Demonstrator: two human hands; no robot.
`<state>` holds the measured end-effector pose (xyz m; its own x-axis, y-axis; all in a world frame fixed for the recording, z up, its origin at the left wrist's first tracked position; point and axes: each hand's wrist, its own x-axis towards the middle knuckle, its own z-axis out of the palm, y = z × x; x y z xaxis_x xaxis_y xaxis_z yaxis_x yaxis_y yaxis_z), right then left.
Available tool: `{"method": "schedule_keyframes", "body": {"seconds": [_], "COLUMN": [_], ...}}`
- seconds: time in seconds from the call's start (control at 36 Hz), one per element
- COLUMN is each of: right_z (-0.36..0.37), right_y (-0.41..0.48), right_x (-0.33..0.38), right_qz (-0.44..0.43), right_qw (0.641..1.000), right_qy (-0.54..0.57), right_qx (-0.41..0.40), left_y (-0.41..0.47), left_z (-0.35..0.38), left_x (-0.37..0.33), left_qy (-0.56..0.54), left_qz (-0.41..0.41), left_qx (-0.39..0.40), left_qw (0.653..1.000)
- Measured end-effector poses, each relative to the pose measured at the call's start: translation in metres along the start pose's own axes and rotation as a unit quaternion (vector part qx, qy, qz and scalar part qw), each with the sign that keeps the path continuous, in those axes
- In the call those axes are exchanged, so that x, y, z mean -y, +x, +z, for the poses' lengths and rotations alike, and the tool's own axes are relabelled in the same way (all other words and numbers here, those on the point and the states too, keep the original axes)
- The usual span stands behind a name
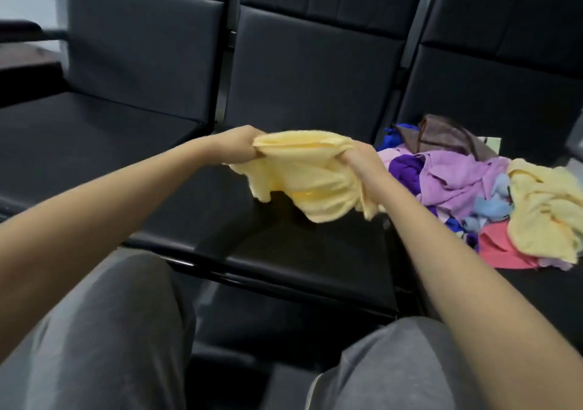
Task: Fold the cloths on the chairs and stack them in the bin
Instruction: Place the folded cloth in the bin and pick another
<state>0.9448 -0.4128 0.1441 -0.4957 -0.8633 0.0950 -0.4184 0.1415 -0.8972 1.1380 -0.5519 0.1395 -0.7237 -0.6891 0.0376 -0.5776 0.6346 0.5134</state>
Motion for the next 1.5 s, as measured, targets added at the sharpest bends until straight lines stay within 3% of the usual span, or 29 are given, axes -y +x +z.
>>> {"method": "schedule_keyframes", "body": {"seconds": [0.06, 0.14, 0.19, 0.25, 0.31, 0.36, 0.42, 0.47, 0.53, 0.58, 0.64, 0.67, 0.72, 0.78, 0.83, 0.92, 1.0, 1.11, 1.19, 1.25, 1.28, 1.33, 1.36, 1.42, 1.5], "right_z": [-0.019, -0.039, -0.045, -0.047, -0.049, -0.049, -0.051, -0.052, -0.049, -0.045, -0.042, -0.042, -0.042, -0.044, -0.049, -0.061, -0.071, -0.086, -0.092, -0.095, -0.097, -0.101, -0.102, -0.102, -0.088], "right_y": [0.003, 0.008, 0.01, 0.01, 0.007, 0.004, 0.004, 0.004, 0.006, 0.008, 0.012, 0.015, 0.026, 0.047, 0.071, 0.092, 0.093, 0.084, 0.072, 0.063, 0.059, 0.049, 0.044, 0.034, 0.022], "right_x": [0.012, 0.029, 0.038, 0.042, 0.044, 0.04, 0.032, 0.024, 0.018, 0.017, 0.021, 0.024, 0.031, 0.045, 0.062, 0.098, 0.13, 0.145, 0.138, 0.13, 0.126, 0.118, 0.113, 0.101, 0.079], "right_qz": [-0.054, -0.033, -0.013, 0.008, 0.025, 0.048, 0.107, 0.194, 0.245, 0.262, 0.27, 0.268, 0.238, 0.12, -0.02, -0.103, -0.157, -0.246, -0.275, -0.282, -0.28, -0.234, -0.184, -0.04, 0.131], "right_qw": [0.978, 0.879, 0.826, 0.777, 0.78, 0.826, 0.862, 0.833, 0.767, 0.726, 0.71, 0.716, 0.763, 0.821, 0.864, 0.883, 0.868, 0.824, 0.796, 0.801, 0.816, 0.865, 0.878, 0.873, 0.815], "right_qy": [-0.171, -0.426, -0.52, -0.586, -0.569, -0.485, -0.365, -0.287, -0.299, -0.334, -0.361, -0.375, -0.418, -0.489, -0.499, -0.431, -0.399, -0.401, -0.461, -0.479, -0.472, -0.44, -0.441, -0.447, -0.423], "right_qx": [0.105, 0.209, 0.215, 0.23, 0.258, 0.283, 0.335, 0.431, 0.513, 0.541, 0.541, 0.524, 0.431, 0.27, 0.064, -0.156, -0.251, -0.316, -0.278, -0.223, -0.18, -0.053, 0.026, 0.192, 0.373], "left_y": [-0.004, -0.006, -0.008, -0.012, -0.013, -0.01, -0.006, -0.003, -0.001, 0.002, 0.006, 0.01, 0.024, 0.048, 0.07, 0.086, 0.087, 0.072, 0.056, 0.044, 0.036, 0.016, 0.005, -0.012, -0.019], "left_z": [-0.016, -0.032, -0.042, -0.048, -0.046, -0.04, -0.036, -0.032, -0.028, -0.023, -0.02, -0.019, -0.023, -0.039, -0.066, -0.113, -0.146, -0.159, -0.148, -0.141, -0.139, -0.138, -0.138, -0.133, -0.116], "left_x": [-0.002, -0.005, -0.01, -0.016, -0.022, -0.021, -0.014, -0.004, 0.005, 0.011, 0.008, 0.006, 0.001, -0.006, -0.023, -0.056, -0.078, -0.089, -0.081, -0.072, -0.068, -0.061, -0.058, -0.053, -0.044], "left_qy": [-0.124, -0.184, -0.159, -0.068, 0.047, 0.123, 0.091, 0.005, -0.063, -0.088, -0.077, -0.068, -0.058, -0.04, -0.039, -0.093, -0.105, -0.082, -0.046, -0.044, -0.044, 0.012, 0.056, 0.133, 0.143], "left_qz": [0.009, 0.026, 0.019, -0.009, -0.023, -0.016, -0.011, -0.023, -0.04, -0.061, -0.082, -0.097, -0.118, -0.11, -0.074, -0.012, 0.035, 0.098, 0.135, 0.134, 0.128, 0.095, 0.069, 0.003, -0.047], "left_qx": [-0.026, 0.06, 0.165, 0.26, 0.325, 0.367, 0.427, 0.48, 0.521, 0.564, 0.577, 0.555, 0.426, 0.2, -0.029, -0.223, -0.337, -0.436, -0.457, -0.398, -0.331, -0.125, -0.011, 0.183, 0.351], "left_qw": [0.992, 0.981, 0.973, 0.963, 0.944, 0.922, 0.9, 0.877, 0.85, 0.819, 0.809, 0.823, 0.895, 0.973, 0.996, 0.97, 0.935, 0.891, 0.878, 0.907, 0.934, 0.987, 0.996, 0.974, 0.924]}}
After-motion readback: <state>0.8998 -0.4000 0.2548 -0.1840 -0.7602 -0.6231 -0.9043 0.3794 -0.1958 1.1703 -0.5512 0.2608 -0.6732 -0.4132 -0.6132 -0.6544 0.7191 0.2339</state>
